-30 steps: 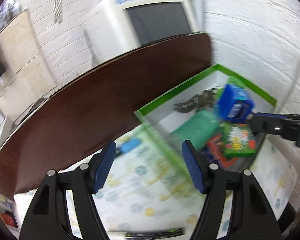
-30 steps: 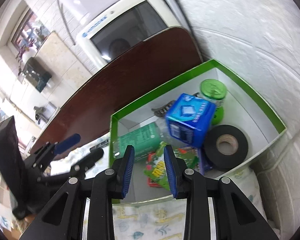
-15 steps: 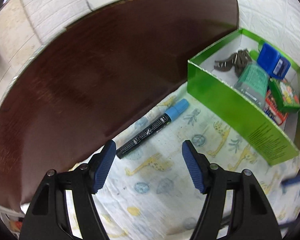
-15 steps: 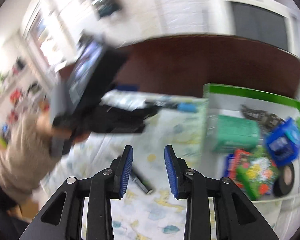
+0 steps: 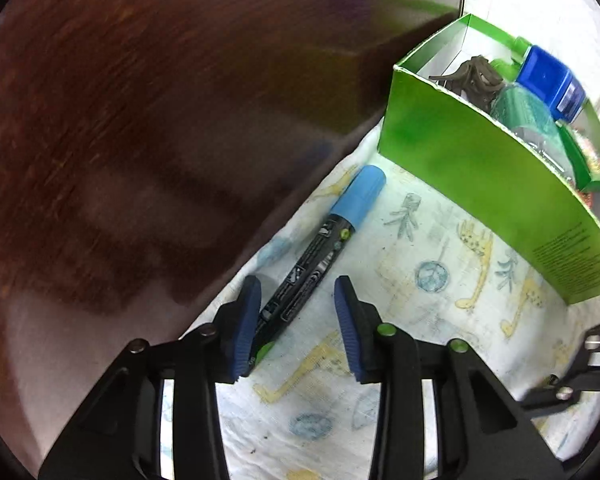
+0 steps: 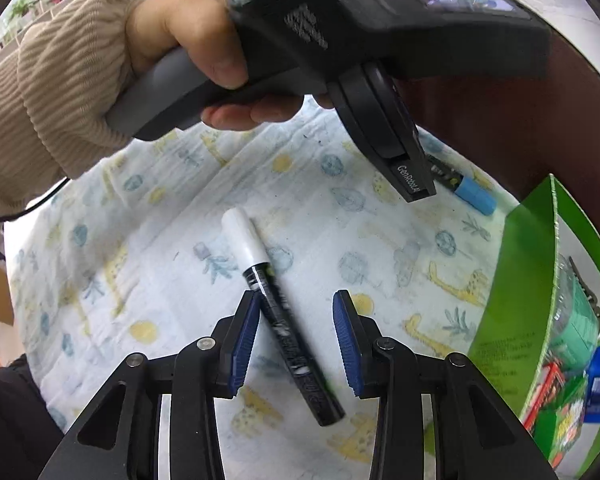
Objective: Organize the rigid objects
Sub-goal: 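Move the right gripper to the white-capped marker while the left gripper approaches the blue-capped marker, then grasp the white-capped marker with the right gripper while the left gripper grasps the blue-capped marker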
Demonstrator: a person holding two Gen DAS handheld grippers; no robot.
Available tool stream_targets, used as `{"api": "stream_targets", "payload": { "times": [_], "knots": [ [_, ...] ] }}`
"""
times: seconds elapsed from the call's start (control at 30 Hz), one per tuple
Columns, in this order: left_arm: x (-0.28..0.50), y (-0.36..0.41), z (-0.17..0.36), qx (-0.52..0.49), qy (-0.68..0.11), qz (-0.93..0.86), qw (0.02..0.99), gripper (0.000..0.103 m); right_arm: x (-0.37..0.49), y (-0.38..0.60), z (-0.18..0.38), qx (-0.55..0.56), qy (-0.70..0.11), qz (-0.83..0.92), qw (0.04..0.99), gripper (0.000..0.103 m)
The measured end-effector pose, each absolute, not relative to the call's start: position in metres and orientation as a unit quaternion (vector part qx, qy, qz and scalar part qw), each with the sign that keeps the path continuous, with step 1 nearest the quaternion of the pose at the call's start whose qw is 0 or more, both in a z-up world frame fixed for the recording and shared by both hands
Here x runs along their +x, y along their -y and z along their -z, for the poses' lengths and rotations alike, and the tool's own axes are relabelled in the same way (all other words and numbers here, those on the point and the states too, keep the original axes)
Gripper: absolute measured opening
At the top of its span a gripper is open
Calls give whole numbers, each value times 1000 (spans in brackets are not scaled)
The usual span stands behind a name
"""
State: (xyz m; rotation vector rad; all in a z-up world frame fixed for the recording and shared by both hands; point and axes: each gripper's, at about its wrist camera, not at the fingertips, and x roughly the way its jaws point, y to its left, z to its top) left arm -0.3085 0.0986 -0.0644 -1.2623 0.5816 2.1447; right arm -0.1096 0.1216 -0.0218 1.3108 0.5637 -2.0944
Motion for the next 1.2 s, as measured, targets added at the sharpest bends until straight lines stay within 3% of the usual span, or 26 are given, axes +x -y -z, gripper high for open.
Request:
{"api": "stream_targets", "payload": {
  "times": [0.1, 0.17, 0.23, 0.43, 0.73, 0.97, 1.1, 1.2],
  "knots": [
    [-312, -93, 66, -483, -193, -801, 296, 31, -115, -121, 27, 496, -209, 782, 314, 36],
    [-309, -89, 67, -485, -184, -803, 295, 28, -115, -120, 26, 497, -210, 781, 316, 22],
    [-302, -85, 68, -486, -181, -806, 287, 26, -111, -120, 24, 497, -213, 779, 317, 18],
    [-265, -60, 70, -486, -171, -829, 220, 22, -107, -155, 16, 522, -141, 794, 279, 17],
    [-190, -22, 74, -509, -54, -854, 97, 21, -117, -186, 7, 533, 7, 827, 179, 18],
    [-166, -31, 75, -495, -42, -864, 77, 35, -128, -170, 3, 538, 51, 820, 187, 18],
    [-187, -36, 60, -463, -46, -881, 86, 55, -126, -170, 12, 536, 45, 823, 181, 18],
    [-211, -50, 56, -450, -83, -884, 91, 53, -130, -158, 16, 536, 28, 823, 185, 20]
  ]
}}
